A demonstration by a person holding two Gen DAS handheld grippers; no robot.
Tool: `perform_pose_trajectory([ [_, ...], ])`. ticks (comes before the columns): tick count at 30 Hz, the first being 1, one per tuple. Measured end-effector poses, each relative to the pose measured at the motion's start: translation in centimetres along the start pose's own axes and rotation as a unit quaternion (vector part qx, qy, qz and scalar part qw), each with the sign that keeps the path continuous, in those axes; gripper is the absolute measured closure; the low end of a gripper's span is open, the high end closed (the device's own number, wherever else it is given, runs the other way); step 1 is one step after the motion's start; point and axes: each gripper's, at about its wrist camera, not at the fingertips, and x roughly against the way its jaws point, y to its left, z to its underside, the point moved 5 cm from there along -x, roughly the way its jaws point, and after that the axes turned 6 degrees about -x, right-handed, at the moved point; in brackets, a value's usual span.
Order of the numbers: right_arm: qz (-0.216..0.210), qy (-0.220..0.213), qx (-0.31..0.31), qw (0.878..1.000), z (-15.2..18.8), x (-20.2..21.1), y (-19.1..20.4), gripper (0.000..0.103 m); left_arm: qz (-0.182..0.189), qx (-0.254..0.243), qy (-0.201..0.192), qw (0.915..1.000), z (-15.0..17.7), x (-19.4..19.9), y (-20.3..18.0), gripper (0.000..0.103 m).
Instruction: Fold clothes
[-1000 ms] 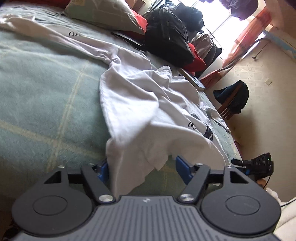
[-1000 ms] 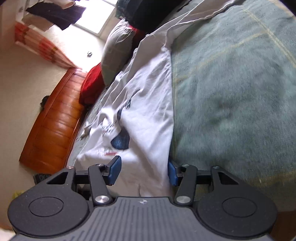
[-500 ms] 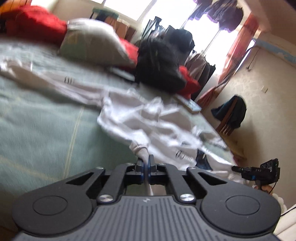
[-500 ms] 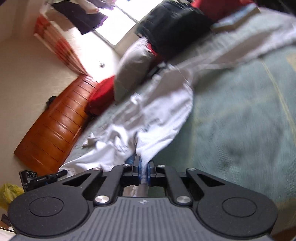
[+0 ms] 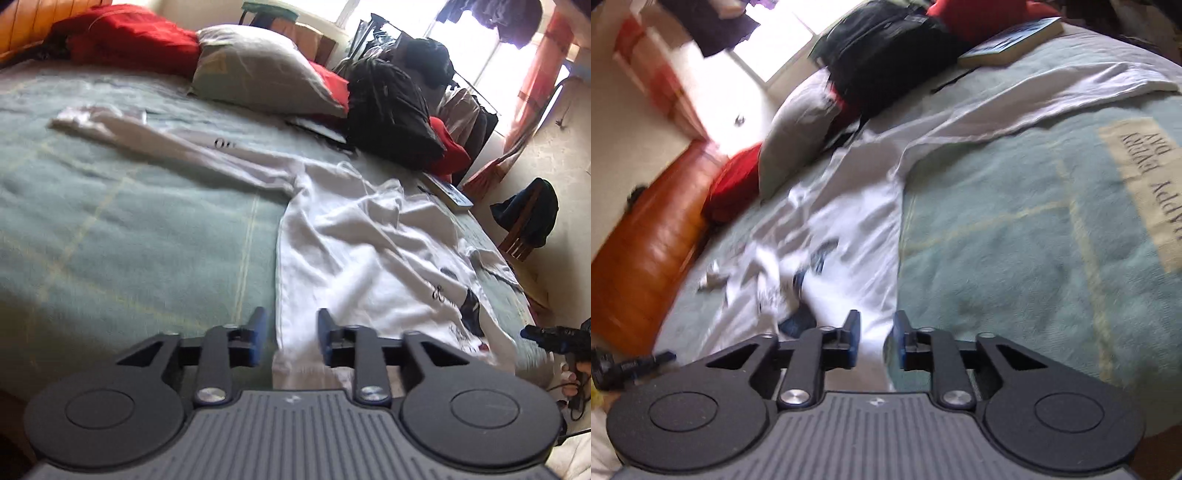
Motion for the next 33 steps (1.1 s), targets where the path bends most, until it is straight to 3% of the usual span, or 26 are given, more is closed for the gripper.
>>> perform_pose_trajectory([
  [4,0.016,0.009,0.010,1.000,-1.8,-1.5,0.1,0.070,0.003,-0.036,0.009,0.9993,-2.9,-3.0,-1.5,0.058],
  [6,0.017,0.018,0.024,0.999,-3.4,-3.1,0.7,0.064,0.005,-0.048,0.021,0.9986,-4.3,-5.5,-2.0,0.050],
  [8,0.012,0.031,0.020,0.999,-5.0,-5.4,0.8,0.056,0.006,-0.045,0.036,0.9984,-5.4,-8.3,-2.0,0.046],
  [10,0.007,0.044,0.010,0.999,-6.6,-7.9,0.5,0.054,0.000,-0.035,0.048,0.9982,-6.4,-11.0,-1.4,0.046],
  [13,0.019,0.051,-0.003,0.999,-8.9,-11.1,-0.3,0.051,-0.009,-0.004,0.056,0.9984,-7.5,-14.2,0.1,0.044],
  [18,0.002,0.071,-0.039,0.997,-11.3,-14.7,-1.9,0.044,0.015,0.069,0.067,0.9953,-8.5,-17.9,2.6,0.038],
  [24,-0.025,0.073,-0.059,0.995,-12.7,-17.0,-2.2,0.039,0.067,0.146,0.044,0.9861,-10.2,-20.8,4.0,0.030],
  [31,-0.040,0.065,-0.079,0.994,-13.9,-18.7,-2.5,0.040,0.087,0.172,0.021,0.9811,-11.5,-23.5,4.0,0.032],
  [32,-0.038,0.063,-0.079,0.994,-14.0,-18.9,-2.4,0.040,0.084,0.172,0.018,0.9814,-11.6,-23.6,4.0,0.037],
  [33,-0.037,0.060,-0.078,0.994,-14.2,-19.0,-2.4,0.041,0.075,0.166,0.017,0.9831,-11.7,-23.6,4.1,0.054],
])
